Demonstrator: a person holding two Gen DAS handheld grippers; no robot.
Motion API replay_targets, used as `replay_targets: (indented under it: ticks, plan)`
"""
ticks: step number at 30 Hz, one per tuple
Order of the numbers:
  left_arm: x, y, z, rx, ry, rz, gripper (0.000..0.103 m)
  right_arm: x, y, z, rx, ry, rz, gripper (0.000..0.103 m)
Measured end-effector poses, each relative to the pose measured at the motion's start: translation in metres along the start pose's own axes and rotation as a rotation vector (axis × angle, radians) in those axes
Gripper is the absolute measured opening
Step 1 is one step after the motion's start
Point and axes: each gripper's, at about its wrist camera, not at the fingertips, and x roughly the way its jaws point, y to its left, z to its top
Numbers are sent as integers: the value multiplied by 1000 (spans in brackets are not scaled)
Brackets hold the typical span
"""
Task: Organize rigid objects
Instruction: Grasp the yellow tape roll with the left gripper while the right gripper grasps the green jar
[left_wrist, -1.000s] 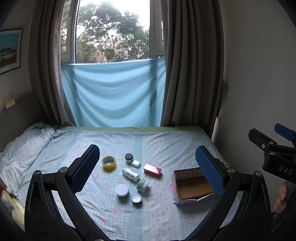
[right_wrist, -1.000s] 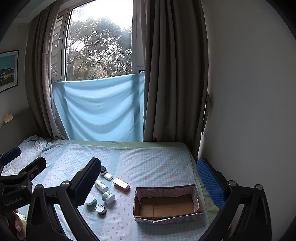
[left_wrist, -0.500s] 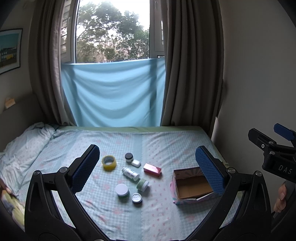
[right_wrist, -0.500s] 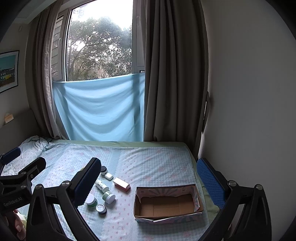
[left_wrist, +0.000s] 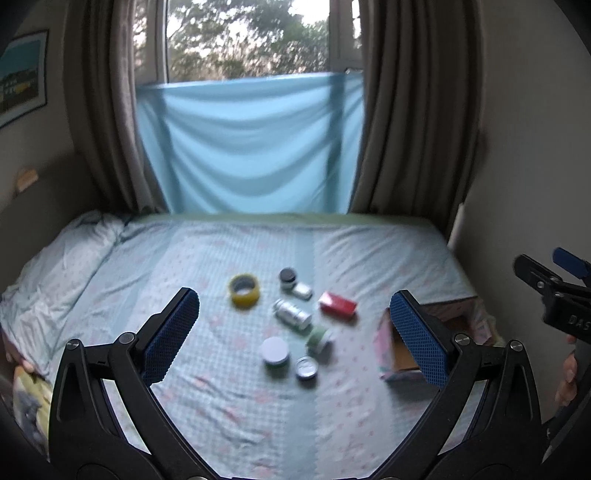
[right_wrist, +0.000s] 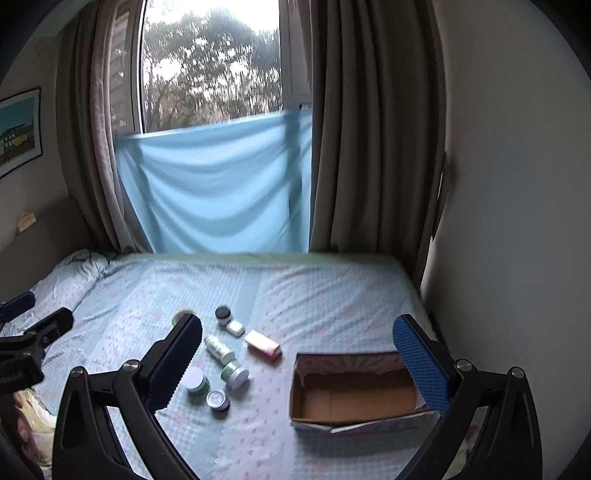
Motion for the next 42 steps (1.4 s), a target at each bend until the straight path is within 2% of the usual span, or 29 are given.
replay_targets:
  ticks: [5, 9, 12, 17, 23, 28, 34, 35, 39, 42]
  plan:
    - [53, 61, 3, -28, 70, -20, 103, 36, 35, -9, 28, 94, -29, 103]
    - [102, 104, 8, 24, 131, -40, 102, 72, 61, -14, 91, 182, -42, 103]
    - [147, 134, 11, 73, 164, -42, 102, 105, 82, -23, 136, 251, -53, 103]
    - [241, 172, 12, 110, 269, -105, 102, 164, 111, -40, 207, 340, -87, 103]
    - [350, 181, -3, 159, 388, -175, 102, 243, 134, -59, 243, 454, -146, 103]
    - [435, 170, -32, 182, 484, -182, 102, 307, 143, -85, 256, 570, -173, 103]
    - [530, 160, -71, 146, 617, -177, 102, 376, 142, -121, 255, 719, -221, 102]
    - [542, 161, -74, 134, 638, -177, 102, 383, 142, -125, 257, 743, -231, 98]
    - [592, 161, -90, 101, 695, -161, 102, 414, 136, -142, 311, 826, -245, 95]
    - [618, 156, -97, 112, 711, -158, 102, 436, 132, -156, 328, 873, -251, 87]
